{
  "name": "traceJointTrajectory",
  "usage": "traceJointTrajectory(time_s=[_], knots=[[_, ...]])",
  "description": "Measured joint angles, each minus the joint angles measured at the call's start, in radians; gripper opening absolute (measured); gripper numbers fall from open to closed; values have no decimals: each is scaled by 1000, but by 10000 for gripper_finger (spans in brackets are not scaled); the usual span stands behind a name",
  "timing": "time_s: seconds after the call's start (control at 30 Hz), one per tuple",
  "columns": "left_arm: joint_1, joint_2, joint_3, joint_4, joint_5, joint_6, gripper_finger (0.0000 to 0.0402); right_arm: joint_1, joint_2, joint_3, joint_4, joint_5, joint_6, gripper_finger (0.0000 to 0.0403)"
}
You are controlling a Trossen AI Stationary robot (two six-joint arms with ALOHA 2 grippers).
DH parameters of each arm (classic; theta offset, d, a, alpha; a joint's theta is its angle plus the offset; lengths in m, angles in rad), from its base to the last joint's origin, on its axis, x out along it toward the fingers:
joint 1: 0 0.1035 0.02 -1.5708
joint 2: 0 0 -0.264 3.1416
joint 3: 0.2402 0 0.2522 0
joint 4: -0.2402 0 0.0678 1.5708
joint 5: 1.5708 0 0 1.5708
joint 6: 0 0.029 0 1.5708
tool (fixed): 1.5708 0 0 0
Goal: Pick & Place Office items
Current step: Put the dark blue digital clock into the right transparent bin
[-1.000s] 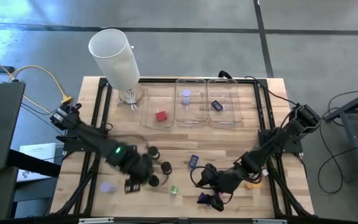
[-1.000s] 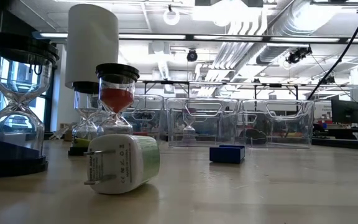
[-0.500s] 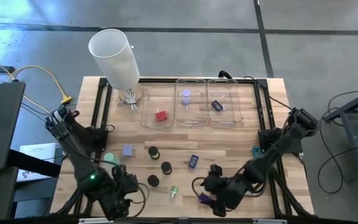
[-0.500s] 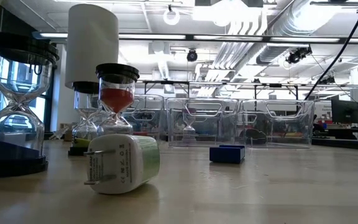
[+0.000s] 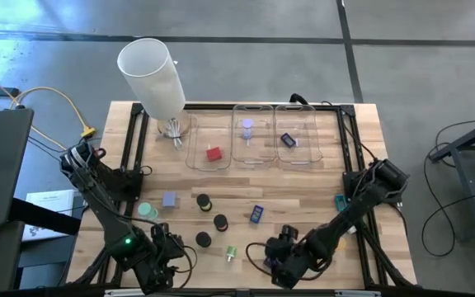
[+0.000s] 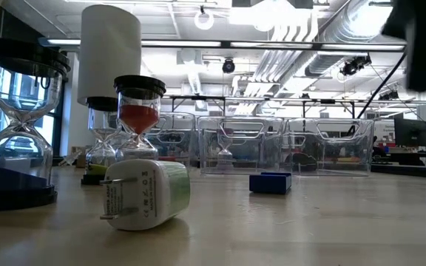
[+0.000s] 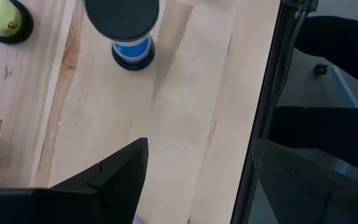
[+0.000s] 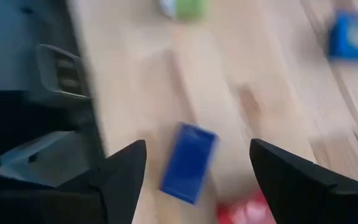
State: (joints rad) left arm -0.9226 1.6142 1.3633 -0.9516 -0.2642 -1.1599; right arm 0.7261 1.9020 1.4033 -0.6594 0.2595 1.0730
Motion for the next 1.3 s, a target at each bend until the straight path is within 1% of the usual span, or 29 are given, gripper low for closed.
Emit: traceJointTrajectory(time_s=[0.1,0.27,0.4,0.47,0.63,0.8,1.3], knots=[[0,0,-8,-2,0,5,280,-8,25,0,-20,-46,70,276],[0,0,-8,24,-19,45,280,-8,81,0,56,-84,-19,271],[7,0,-8,50,-27,64,280,-9,101,0,111,-96,-23,264],[13,0,-8,53,-27,66,280,-9,101,0,113,-95,-29,261],[24,0,-8,73,-30,98,280,-9,101,0,107,-53,-69,258],[27,0,-8,78,-43,98,280,-9,101,-1,82,-50,-74,258],[27,0,-8,78,-48,97,280,2,101,-9,106,-24,-77,258]])
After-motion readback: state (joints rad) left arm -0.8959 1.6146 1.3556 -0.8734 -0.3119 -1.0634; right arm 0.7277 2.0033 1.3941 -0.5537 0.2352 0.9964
